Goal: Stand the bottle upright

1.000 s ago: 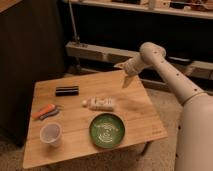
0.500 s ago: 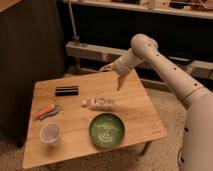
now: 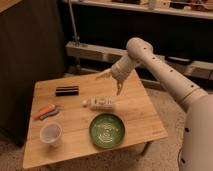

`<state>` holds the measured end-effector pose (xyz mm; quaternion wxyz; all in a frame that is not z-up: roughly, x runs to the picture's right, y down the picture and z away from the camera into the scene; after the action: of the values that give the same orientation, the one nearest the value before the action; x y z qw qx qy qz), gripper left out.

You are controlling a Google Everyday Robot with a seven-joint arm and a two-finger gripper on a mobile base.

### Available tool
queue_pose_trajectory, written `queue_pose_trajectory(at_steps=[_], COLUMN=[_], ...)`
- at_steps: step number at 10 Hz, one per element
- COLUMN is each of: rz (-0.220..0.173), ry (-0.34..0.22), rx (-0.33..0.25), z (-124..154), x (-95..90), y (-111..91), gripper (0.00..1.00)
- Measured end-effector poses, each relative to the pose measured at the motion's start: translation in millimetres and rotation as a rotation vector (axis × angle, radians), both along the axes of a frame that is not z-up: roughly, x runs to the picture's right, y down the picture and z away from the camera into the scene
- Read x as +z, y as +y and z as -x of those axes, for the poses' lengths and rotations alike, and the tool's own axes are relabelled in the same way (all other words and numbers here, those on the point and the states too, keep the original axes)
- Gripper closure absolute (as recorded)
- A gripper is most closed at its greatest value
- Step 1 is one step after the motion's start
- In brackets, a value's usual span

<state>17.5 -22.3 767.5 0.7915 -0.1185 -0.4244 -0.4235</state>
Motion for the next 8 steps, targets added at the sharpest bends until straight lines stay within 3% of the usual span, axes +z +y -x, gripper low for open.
queue_pose_trajectory(at_steps=[2,3,4,6,8], rz=[-0.114,-0.202,-0.253,-0.315,-0.323], ry=[-0.049,-0.082,-0.097,-0.109,-0.111], rx=[-0.055,-0.121,-0.167,-0.262,-0.279], z=[3,8,12,18,20], x=[-7.7,-18.9,-28.3,-41.0,-43.0], y=[11,26,40,64,67], gripper=[0.2,0.2,0.2,0.2,0.2])
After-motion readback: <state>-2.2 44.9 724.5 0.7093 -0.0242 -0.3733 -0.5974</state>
